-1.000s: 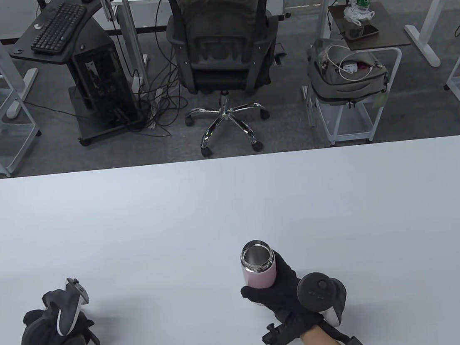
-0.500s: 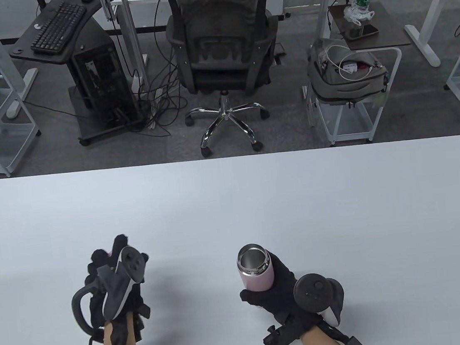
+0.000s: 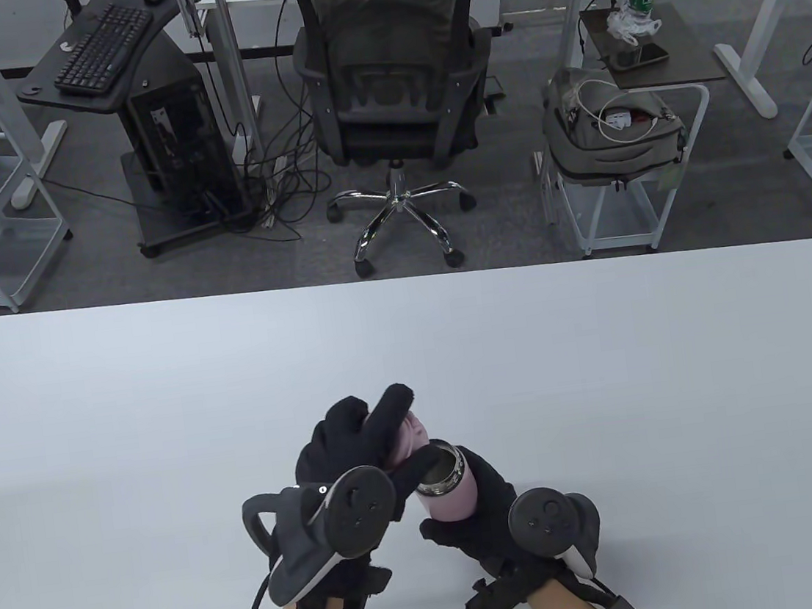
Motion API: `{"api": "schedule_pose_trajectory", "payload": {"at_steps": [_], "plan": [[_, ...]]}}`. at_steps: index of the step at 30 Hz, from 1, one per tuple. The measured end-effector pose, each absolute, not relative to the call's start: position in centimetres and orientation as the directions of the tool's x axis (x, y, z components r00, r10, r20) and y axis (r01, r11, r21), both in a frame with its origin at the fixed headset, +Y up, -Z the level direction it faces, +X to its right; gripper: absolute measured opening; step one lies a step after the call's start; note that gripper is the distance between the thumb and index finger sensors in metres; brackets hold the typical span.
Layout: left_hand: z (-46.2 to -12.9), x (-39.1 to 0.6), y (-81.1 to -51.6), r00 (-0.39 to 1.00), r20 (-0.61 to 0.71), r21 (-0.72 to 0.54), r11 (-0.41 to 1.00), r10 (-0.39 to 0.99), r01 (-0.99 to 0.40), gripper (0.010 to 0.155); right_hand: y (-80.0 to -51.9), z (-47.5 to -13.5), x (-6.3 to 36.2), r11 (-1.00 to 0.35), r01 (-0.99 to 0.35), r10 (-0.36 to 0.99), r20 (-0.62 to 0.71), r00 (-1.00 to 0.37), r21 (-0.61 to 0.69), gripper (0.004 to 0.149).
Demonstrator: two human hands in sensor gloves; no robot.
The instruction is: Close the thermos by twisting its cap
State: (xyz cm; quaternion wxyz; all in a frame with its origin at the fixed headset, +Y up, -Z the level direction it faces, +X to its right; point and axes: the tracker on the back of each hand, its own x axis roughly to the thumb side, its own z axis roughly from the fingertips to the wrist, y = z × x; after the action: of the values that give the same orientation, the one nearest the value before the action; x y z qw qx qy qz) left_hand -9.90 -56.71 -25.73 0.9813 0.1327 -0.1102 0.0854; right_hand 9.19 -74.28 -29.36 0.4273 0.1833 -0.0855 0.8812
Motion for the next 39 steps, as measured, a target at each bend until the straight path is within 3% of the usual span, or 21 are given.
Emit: {"api": "schedule_pose_trajectory", "payload": {"at_steps": [7,14,15,19,26,34,37,39], "plan": [[-26.2,-7.5,-58.6,0.971,0.237,0.195,0.979,0.014,-0.062,0.07,-74.6,-29.4,8.9,-0.639,-0.769,0.708,0.402,-0.581,0.015,0.119],[-26.6,-8.1,-59.2,0.957,0.284,0.013,0.998,0.062,-0.069,0.067,-74.3,-29.4,9.0,-0.65,-0.76,0.692,0.429,-0.58,0.021,0.119],[-26.5,-8.2,-59.2,0.957,0.284,0.067,0.995,0.055,-0.077,0.067,-74.3,-29.4,8.9,-0.651,-0.759,0.688,0.434,-0.582,0.015,0.119],[-26.7,-8.1,-59.2,0.944,0.321,0.035,0.996,0.071,-0.087,0.065,-74.4,-29.4,8.8,-0.654,-0.756,0.687,0.434,-0.583,0.02,0.119],[-28.0,-8.7,-58.7,0.872,0.451,-0.156,0.978,0.192,-0.135,0.058,-74.5,-29.4,8.7,-0.653,-0.755,0.692,0.449,-0.565,0.056,0.119],[-28.4,-9.4,-59.2,0.81,0.547,-0.164,0.976,0.213,-0.146,0.048,-74.6,-29.4,8.4,-0.646,-0.759,0.704,0.448,-0.551,0.083,0.119],[-28.3,-9.8,-59.3,0.797,0.56,-0.168,0.973,0.225,-0.156,0.052,-74.6,-29.4,8.4,-0.638,-0.765,0.713,0.443,-0.543,0.088,0.119],[-27.9,-10.1,-59.3,0.805,0.552,-0.13,0.976,0.217,-0.174,0.076,-74.7,-29.5,8.5,-0.613,-0.784,0.735,0.43,-0.524,0.092,0.119]]}}
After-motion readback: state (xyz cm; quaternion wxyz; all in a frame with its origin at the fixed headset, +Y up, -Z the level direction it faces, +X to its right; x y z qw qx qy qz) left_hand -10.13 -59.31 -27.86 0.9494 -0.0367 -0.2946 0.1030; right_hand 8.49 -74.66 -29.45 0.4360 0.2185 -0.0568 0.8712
